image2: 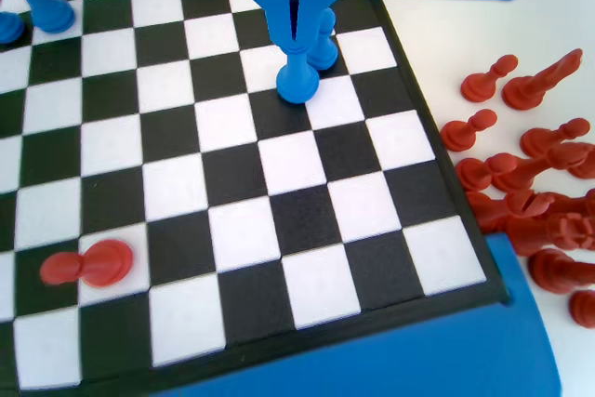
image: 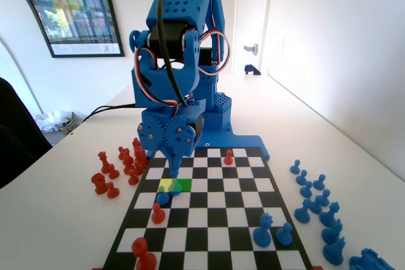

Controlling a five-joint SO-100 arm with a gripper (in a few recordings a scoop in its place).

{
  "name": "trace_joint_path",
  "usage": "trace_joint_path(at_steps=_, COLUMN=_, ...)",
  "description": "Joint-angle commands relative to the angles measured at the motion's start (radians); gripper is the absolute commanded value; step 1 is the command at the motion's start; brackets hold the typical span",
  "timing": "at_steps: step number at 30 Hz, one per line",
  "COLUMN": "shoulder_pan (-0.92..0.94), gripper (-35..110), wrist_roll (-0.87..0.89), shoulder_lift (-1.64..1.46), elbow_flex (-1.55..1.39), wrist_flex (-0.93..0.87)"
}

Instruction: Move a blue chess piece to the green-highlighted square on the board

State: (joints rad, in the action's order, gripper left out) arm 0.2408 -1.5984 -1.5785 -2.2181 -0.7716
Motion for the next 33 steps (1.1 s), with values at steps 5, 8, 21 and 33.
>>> trace_joint_path(at_steps=5, shoulder_pan=-0.029, gripper=1, wrist_roll=0.034, shoulder_lift=-0.032, elbow_flex=0.035, wrist_flex=-0.089)
trace_joint_path(at_steps=8, shoulder_pan=-0.035, gripper=1, wrist_roll=0.043, shoulder_lift=-0.038, elbow_flex=0.041, wrist_flex=-0.101)
trace_joint_path(at_steps=21, shoulder_pan=0.0, gripper=1, wrist_roll=0.032, shoulder_lift=-0.041, elbow_flex=0.061, wrist_flex=-0.103)
trace_joint_path(at_steps=33, shoulder_pan=0.008, gripper=1, wrist_roll=0.041, shoulder_lift=-0.061, elbow_flex=0.189, wrist_flex=-0.239)
